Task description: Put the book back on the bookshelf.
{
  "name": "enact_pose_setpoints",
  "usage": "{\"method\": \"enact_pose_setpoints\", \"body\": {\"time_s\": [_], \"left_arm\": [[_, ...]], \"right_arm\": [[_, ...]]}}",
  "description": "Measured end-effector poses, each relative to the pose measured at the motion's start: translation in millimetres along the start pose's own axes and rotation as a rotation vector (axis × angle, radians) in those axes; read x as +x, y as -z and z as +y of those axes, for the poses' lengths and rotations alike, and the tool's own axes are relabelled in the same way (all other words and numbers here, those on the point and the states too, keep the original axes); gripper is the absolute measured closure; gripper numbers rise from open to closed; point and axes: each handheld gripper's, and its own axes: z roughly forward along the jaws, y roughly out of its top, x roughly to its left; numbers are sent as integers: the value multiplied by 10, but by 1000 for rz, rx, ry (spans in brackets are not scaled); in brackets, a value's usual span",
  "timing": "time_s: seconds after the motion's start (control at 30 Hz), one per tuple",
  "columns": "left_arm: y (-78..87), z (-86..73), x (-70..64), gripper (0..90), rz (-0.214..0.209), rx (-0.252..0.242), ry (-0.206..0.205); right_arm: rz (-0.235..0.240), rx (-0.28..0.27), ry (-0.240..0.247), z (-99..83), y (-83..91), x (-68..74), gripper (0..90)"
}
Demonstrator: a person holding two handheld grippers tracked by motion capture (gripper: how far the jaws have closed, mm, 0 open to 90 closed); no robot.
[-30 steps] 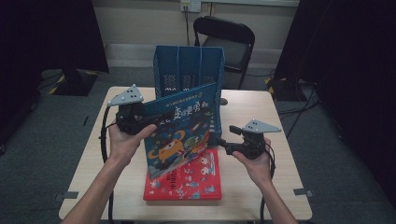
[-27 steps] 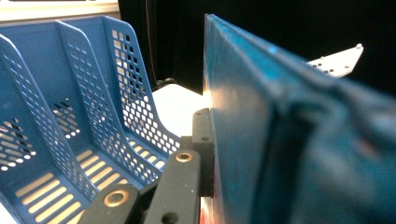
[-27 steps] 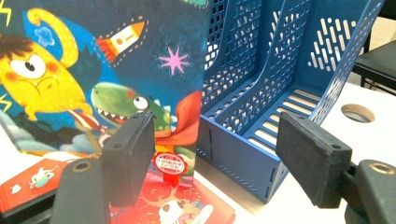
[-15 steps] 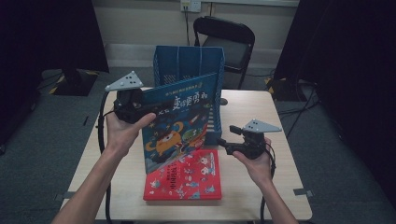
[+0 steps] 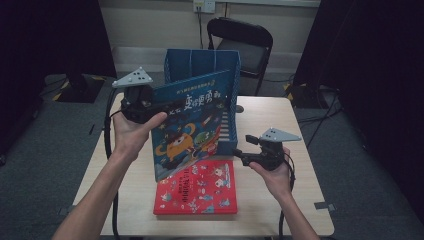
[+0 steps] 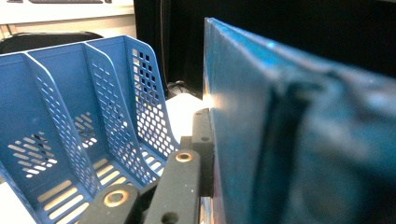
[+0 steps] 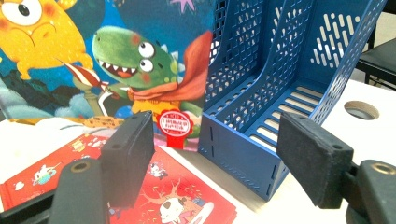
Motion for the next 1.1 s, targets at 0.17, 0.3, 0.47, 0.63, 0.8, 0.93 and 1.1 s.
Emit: {"method": "enact_pose_setpoints", "body": {"time_s": [0.17, 0.3, 0.47, 0.63, 0.8, 0.93, 1.1], "left_arm": [[37, 77, 24, 836, 8, -12, 1], [57, 117, 62, 836, 23, -31, 8], [53, 152, 138, 836, 55, -47, 18], [54, 198, 209, 836, 89, -47, 27], [96, 220, 273, 836, 124, -71, 44], [131, 256, 312, 836, 140, -59, 43], [183, 291, 372, 836, 182, -62, 50]], "right_arm": [[6, 4, -3, -5, -14, -1, 270], [5, 9, -1, -5, -22, 9, 268], [9, 13, 0, -10, -30, 14, 267], [12, 16, -2, -14, -39, 12, 263], [13, 21, -2, -21, -39, 6, 262], [12, 23, 0, -26, -42, 3, 258], [14, 25, 0, -27, -43, 9, 256]]}}
